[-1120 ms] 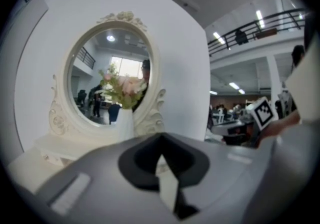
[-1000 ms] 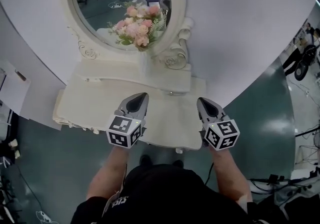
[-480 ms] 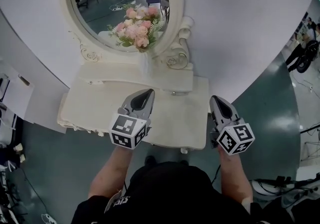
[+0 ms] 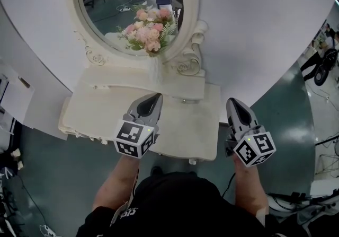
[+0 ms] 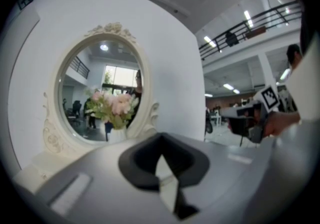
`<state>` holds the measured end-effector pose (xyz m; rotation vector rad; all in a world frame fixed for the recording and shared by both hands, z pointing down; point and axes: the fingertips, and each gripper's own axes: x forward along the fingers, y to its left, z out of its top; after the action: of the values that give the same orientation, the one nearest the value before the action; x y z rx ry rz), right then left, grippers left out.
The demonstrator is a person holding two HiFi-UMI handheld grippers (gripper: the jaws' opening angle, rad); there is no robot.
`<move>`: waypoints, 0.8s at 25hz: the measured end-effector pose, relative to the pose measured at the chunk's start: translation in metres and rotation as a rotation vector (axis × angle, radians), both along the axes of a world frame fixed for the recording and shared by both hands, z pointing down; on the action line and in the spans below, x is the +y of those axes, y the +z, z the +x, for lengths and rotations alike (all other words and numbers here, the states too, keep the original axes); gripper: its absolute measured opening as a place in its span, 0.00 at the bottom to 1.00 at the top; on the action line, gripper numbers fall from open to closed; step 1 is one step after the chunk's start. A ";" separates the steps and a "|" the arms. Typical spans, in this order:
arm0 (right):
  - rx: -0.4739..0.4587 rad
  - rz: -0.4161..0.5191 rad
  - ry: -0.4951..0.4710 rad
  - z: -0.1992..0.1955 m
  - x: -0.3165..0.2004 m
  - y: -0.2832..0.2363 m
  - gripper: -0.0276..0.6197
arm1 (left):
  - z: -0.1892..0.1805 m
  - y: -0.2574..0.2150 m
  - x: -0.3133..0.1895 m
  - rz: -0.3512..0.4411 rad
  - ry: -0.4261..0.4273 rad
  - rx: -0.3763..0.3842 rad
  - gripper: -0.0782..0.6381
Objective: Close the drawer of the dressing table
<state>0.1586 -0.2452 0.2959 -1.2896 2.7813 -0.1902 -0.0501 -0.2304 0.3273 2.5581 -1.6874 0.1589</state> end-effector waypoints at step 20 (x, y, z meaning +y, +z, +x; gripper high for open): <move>0.064 -0.011 -0.002 -0.008 0.002 0.013 0.03 | 0.003 0.009 0.000 -0.027 0.023 0.008 0.12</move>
<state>0.1507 -0.2434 0.3092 -1.3185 2.8383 -0.1681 -0.0473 -0.2305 0.3358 2.5559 -1.6426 0.1717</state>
